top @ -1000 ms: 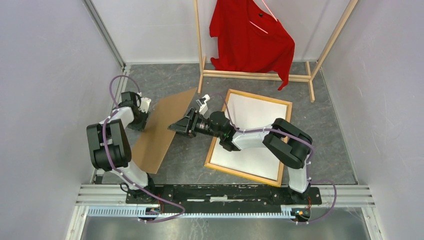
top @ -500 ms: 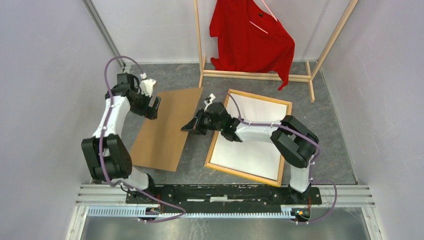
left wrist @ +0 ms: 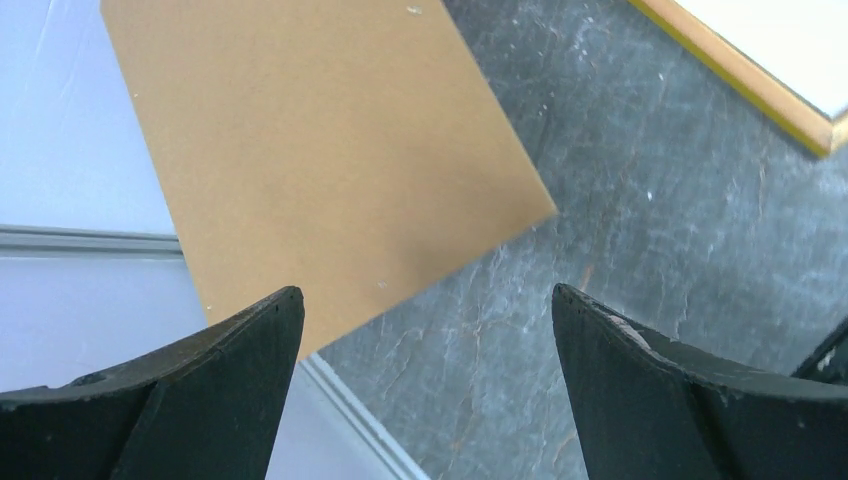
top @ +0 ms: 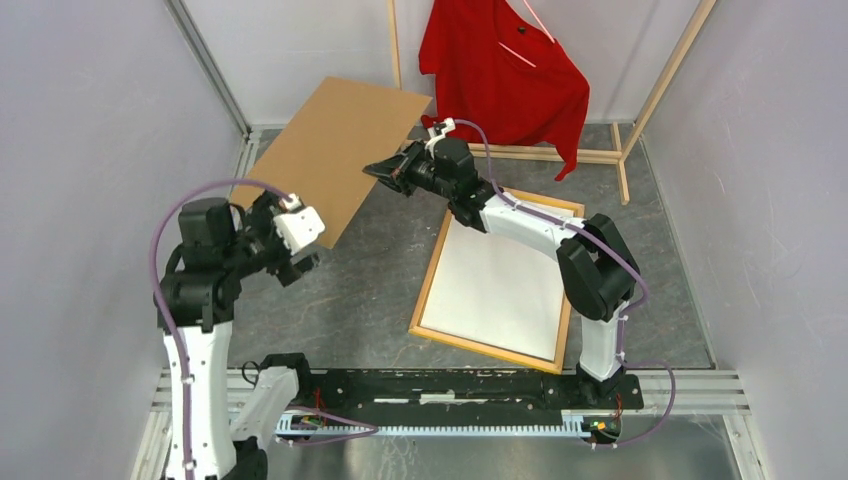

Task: Put the photo into the frame
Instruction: Pick up the photo frame item at the center of the board.

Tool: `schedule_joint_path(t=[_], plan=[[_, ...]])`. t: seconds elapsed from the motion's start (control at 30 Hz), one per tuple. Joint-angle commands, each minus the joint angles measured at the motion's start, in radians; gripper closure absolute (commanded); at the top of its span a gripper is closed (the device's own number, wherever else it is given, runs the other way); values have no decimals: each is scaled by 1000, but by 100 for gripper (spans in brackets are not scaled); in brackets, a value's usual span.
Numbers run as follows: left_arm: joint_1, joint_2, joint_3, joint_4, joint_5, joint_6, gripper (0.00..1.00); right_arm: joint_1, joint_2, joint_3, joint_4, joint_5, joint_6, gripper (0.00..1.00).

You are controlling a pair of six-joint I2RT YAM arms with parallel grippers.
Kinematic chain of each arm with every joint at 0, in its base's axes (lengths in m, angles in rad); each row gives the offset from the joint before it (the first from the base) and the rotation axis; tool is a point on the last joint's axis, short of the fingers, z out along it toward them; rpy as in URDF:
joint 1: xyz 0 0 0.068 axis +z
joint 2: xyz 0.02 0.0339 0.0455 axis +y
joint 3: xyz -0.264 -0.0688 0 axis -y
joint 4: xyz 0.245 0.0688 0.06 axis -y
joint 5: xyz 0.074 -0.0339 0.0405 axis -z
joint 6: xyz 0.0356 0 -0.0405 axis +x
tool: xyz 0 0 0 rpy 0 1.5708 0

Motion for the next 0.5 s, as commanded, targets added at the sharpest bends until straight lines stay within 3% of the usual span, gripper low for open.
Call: schedule_joint_path(t=[0.0, 0.07, 0.27, 0.47], plan=[[2, -61, 4, -193, 12, 281, 0, 7, -14, 14, 191, -69, 122, 100], [2, -138, -37, -196, -11, 374, 0, 6, -32, -9, 208, -81, 137, 100], [2, -429, -319, 27, -96, 631, 0, 7, -92, -124, 310, -115, 203, 100], [2, -576, -500, 306, -88, 685, 5, 7, -136, -202, 385, -177, 240, 100]])
